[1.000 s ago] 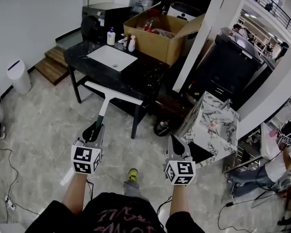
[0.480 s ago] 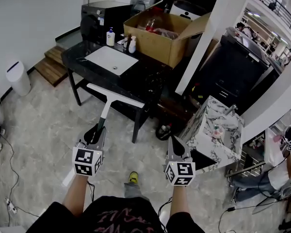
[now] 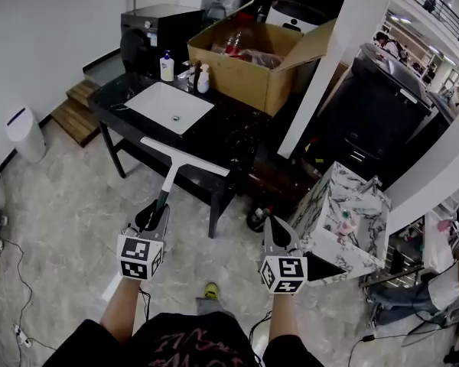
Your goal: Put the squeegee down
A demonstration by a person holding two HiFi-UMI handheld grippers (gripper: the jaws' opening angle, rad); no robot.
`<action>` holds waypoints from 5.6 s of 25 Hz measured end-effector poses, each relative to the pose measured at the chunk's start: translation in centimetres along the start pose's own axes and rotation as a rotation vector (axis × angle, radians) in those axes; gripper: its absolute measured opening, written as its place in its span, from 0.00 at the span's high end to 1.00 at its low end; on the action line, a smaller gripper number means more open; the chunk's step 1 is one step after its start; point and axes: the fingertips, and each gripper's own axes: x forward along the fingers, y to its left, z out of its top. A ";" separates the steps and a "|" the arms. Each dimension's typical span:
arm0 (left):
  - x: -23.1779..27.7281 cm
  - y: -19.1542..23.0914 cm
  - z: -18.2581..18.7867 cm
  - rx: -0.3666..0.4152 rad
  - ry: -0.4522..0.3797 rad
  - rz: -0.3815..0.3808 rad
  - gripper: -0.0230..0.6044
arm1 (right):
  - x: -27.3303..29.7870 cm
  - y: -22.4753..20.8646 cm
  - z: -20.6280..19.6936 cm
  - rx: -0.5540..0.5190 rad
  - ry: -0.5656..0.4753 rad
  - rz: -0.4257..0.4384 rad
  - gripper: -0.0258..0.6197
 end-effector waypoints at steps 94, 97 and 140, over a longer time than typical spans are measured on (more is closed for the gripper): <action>50.7 9.1 9.0 0.041 0.103 -0.328 0.81 | 37.9 -19.0 2.8 0.054 0.076 -0.268 0.96; 51.5 8.8 8.5 0.053 0.118 -0.323 0.81 | 38.2 -19.5 2.8 0.065 0.066 -0.265 0.96; 52.0 5.4 -6.0 0.027 0.503 -0.312 0.80 | 36.9 -19.6 -1.1 0.127 0.123 -0.273 0.96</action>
